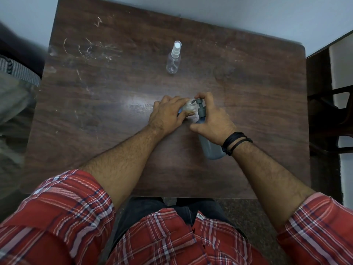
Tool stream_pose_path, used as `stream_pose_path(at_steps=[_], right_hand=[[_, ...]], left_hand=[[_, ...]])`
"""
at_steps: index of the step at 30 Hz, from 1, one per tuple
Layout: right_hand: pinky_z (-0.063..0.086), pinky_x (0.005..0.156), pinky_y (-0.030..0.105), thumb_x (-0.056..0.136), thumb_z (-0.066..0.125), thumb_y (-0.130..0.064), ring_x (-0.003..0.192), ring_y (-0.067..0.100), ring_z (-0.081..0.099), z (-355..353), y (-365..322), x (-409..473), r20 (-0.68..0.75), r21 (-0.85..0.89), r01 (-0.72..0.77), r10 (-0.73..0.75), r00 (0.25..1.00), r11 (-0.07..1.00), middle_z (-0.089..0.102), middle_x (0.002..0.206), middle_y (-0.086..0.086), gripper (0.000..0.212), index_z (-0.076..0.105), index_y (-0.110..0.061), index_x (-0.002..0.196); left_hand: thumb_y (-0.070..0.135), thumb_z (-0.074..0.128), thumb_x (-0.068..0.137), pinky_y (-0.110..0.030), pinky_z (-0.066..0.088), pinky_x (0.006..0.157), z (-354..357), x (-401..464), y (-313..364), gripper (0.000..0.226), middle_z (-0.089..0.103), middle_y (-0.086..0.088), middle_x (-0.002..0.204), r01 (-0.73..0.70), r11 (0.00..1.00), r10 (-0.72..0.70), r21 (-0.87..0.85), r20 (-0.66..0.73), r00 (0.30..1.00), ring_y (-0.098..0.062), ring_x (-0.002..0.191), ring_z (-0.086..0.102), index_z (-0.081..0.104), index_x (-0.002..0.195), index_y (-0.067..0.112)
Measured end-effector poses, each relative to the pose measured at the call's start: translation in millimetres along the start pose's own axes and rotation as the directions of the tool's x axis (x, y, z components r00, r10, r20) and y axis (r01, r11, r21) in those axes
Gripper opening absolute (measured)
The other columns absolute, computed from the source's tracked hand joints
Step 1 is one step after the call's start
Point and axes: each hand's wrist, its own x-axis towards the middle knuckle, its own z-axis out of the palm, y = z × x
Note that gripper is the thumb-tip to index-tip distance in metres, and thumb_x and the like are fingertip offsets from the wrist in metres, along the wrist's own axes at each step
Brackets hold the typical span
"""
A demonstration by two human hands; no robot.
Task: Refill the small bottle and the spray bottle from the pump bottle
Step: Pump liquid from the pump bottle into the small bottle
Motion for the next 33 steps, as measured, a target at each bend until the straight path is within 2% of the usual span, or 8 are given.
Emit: stream_pose_path(at_steps=[5, 9, 13, 16, 19, 25, 29, 33], right_hand=[[0.043, 0.062, 0.025, 0.073, 0.075, -0.021, 0.075, 0.013, 0.061, 1.2, 0.5, -0.2, 0.003, -0.008, 0.013, -0.013, 1.0, 1.0, 0.06, 0.093, -0.009, 0.065, 0.037, -0.027, 0.126], [0.04, 0.057, 0.024, 0.074, 0.076, -0.022, 0.072, 0.009, 0.059, 0.0, -1.2, 2.7, -0.001, -0.008, 0.018, -0.018, 1.0, 1.0, 0.057, 0.086, -0.012, 0.056, 0.036, -0.027, 0.113], [0.042, 0.062, 0.024, 0.073, 0.076, -0.022, 0.076, 0.014, 0.06, -1.3, -2.1, 2.8, -0.004, -0.006, 0.023, -0.023, 1.0, 1.0, 0.06, 0.094, -0.007, 0.064, 0.038, -0.025, 0.124], [0.039, 0.059, 0.018, 0.072, 0.075, -0.021, 0.074, 0.011, 0.058, -1.7, -0.2, -0.8, 0.0, -0.018, 0.021, -0.021, 1.0, 1.0, 0.06, 0.096, -0.007, 0.071, 0.036, -0.026, 0.132], [0.037, 0.057, 0.017, 0.072, 0.075, -0.02, 0.07, 0.005, 0.055, -1.4, 1.1, -1.6, 0.001, -0.022, 0.017, -0.017, 1.0, 1.0, 0.059, 0.092, -0.008, 0.072, 0.036, -0.027, 0.132], [0.042, 0.061, 0.025, 0.072, 0.075, -0.02, 0.074, 0.015, 0.061, -1.4, 1.0, -1.4, 0.007, -0.02, 0.022, -0.022, 1.0, 1.0, 0.061, 0.09, -0.007, 0.063, 0.037, -0.026, 0.123], [0.047, 0.063, 0.028, 0.073, 0.076, -0.021, 0.076, 0.015, 0.062, -3.4, -2.2, 0.7, 0.0, -0.011, 0.02, -0.02, 1.0, 1.0, 0.058, 0.087, -0.012, 0.058, 0.037, -0.027, 0.115], [0.043, 0.066, 0.025, 0.072, 0.075, -0.021, 0.077, 0.016, 0.06, -4.6, -3.7, -0.1, -0.012, -0.013, 0.02, -0.02, 1.0, 1.0, 0.062, 0.097, -0.005, 0.067, 0.038, -0.025, 0.128]], left_hand=[[0.045, 0.05, 0.099, -0.039, 0.03, 0.093, -0.6, -0.5, 0.3, 0.046, 0.056, 0.01, 0.135, -0.004, 1.0, 0.004, -0.002, -0.003, 1.0, -0.02, 0.119, 0.045, 0.049, 0.143, 0.031], [0.046, 0.05, 0.098, -0.041, 0.032, 0.095, -1.0, -1.3, 0.2, 0.045, 0.057, 0.011, 0.133, -0.012, 1.0, 0.012, -0.02, -0.002, 1.0, -0.02, 0.119, 0.045, 0.05, 0.141, 0.033], [0.045, 0.052, 0.098, -0.039, 0.031, 0.094, 0.3, -0.5, -1.4, 0.046, 0.057, 0.011, 0.134, -0.012, 1.0, 0.011, -0.017, -0.009, 1.0, -0.02, 0.119, 0.045, 0.049, 0.142, 0.03], [0.044, 0.053, 0.098, -0.037, 0.029, 0.092, 2.2, 0.3, -2.1, 0.047, 0.056, 0.012, 0.135, -0.009, 1.0, 0.009, 0.004, -0.01, 1.0, -0.02, 0.119, 0.045, 0.049, 0.143, 0.031], [0.044, 0.053, 0.099, -0.037, 0.029, 0.091, 2.3, 0.6, -2.9, 0.047, 0.056, 0.012, 0.135, -0.013, 1.0, 0.013, 0.014, -0.009, 1.0, -0.02, 0.119, 0.045, 0.049, 0.143, 0.031], [0.045, 0.054, 0.098, -0.04, 0.032, 0.093, 4.0, 1.1, -4.0, 0.044, 0.056, 0.014, 0.133, -0.009, 1.0, 0.009, -0.002, -0.01, 1.0, -0.019, 0.118, 0.044, 0.049, 0.141, 0.035], [0.046, 0.053, 0.098, -0.038, 0.03, 0.092, 4.3, 1.2, -4.2, 0.044, 0.056, 0.014, 0.134, -0.012, 1.0, 0.012, -0.008, -0.011, 1.0, -0.018, 0.117, 0.044, 0.049, 0.14, 0.036], [0.048, 0.051, 0.098, -0.039, 0.031, 0.094, 3.4, 2.0, -5.0, 0.047, 0.055, 0.013, 0.136, -0.01, 1.0, 0.01, 0.004, -0.005, 1.0, -0.019, 0.119, 0.045, 0.048, 0.143, 0.034]])
